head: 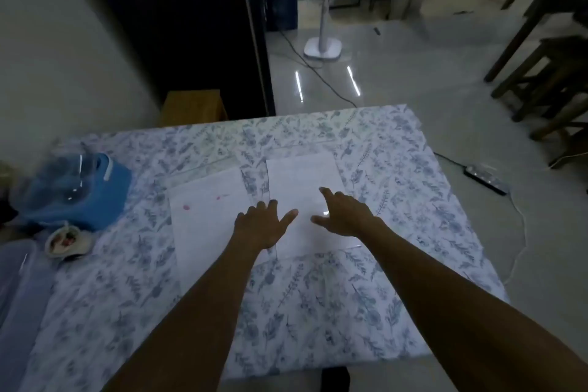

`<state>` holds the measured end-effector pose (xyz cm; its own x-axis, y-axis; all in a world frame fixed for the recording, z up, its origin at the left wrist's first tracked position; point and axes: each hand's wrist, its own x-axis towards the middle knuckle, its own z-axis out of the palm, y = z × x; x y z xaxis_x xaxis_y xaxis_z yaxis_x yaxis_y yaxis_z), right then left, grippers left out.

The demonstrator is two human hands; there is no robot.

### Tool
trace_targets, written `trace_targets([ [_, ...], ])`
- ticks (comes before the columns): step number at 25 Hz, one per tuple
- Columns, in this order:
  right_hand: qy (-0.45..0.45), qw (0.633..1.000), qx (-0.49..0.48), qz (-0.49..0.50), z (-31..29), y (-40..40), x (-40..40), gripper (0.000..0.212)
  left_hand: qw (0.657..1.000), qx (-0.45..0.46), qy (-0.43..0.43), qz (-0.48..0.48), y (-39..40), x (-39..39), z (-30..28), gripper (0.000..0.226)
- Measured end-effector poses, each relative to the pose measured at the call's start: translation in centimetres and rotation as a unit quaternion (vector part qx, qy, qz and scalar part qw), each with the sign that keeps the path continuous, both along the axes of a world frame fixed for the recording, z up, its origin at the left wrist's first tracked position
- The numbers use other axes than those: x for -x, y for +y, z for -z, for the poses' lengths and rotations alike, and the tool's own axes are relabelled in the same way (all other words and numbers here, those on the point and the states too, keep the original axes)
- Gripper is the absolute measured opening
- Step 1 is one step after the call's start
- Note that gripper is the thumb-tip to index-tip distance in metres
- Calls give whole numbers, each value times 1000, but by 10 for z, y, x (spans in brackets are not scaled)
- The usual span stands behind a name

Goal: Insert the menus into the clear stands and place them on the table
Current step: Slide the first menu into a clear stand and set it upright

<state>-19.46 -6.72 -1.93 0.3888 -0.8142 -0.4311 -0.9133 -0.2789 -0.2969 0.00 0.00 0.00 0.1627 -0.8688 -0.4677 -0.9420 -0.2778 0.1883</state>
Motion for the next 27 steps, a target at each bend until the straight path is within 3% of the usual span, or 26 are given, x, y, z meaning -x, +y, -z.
trace_targets([
  [4,-4,996,9,91,33,3,20,73,999,-11,33,-39,0,12,31,81],
  [7,7,995,38,91,52,13,36,65,994,23,68,-82,-1,24,52,65],
  [12,-76,985,24,153,62,9,42,48,973,59,116,-192,-13,39,61,59],
  [17,-217,911,-82,342,54,6,52,40,911,128,207,-332,-8,42,56,58],
  [27,-249,910,-43,329,-3,62,89,39,916,162,237,-279,56,29,9,35],
])
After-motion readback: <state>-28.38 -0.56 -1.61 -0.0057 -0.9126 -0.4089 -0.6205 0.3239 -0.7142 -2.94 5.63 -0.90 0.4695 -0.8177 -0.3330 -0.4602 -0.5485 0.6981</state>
